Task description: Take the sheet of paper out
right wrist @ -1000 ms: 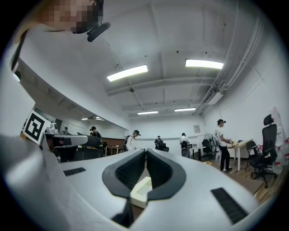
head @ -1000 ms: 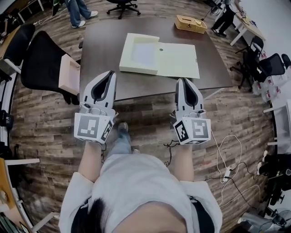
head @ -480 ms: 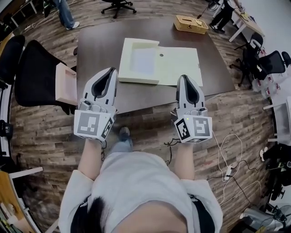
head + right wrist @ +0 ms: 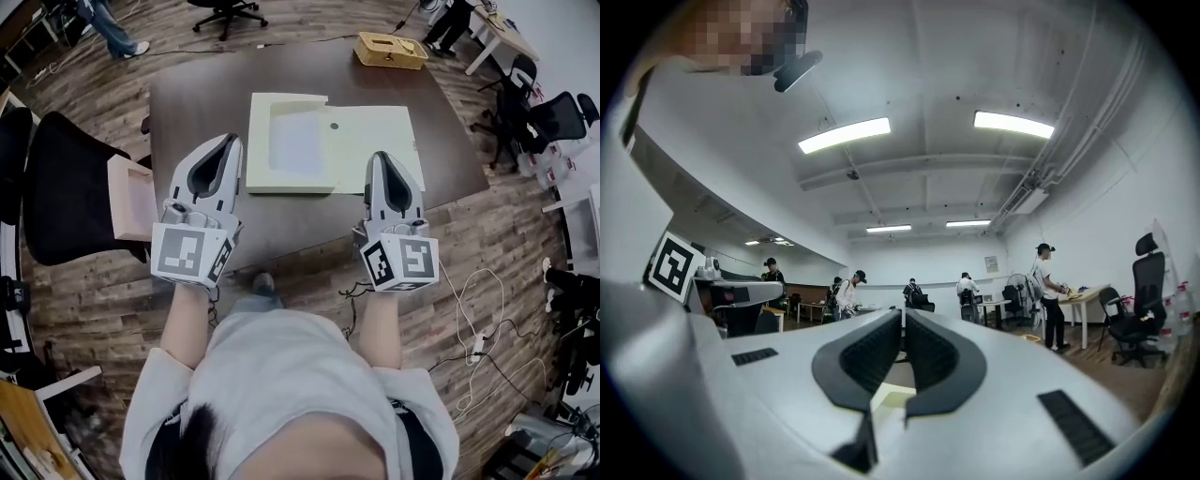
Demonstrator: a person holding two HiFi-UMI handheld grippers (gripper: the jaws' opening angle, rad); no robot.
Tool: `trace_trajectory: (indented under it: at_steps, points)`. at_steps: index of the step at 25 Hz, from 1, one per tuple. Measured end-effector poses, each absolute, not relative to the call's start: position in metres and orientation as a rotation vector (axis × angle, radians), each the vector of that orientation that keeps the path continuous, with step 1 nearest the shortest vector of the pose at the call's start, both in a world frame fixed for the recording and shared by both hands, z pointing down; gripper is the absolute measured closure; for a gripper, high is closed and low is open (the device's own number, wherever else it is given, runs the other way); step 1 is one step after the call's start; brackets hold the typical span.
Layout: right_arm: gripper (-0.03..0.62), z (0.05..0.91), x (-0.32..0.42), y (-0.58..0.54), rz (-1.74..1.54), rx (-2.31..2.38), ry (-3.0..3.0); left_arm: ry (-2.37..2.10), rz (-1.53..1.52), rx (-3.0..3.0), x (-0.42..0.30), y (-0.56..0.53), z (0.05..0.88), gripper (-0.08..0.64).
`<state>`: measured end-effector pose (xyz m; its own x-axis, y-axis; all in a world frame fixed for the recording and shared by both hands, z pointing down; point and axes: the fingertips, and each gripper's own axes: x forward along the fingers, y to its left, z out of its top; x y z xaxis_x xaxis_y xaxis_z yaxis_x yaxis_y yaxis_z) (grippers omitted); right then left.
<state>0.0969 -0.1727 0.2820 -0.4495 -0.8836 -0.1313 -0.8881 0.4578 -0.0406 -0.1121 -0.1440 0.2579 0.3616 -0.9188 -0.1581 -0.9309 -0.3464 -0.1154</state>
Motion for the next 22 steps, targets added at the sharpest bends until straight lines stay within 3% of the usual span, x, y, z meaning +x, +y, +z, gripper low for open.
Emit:
trace_trajectory:
  at_steps: [11,22]
  points:
    - [0.574,0.308,0.072,-0.231,-0.107,-1.639,2.580,1.624,0.091,-2.498,-0.141,-0.205,0.272,0.551]
    - [0.574,0.369,0.049,-0.283,-0.556,-1.571,2.680,1.563,0.088,-2.582,-0.156,-0.240,0.293,0.551]
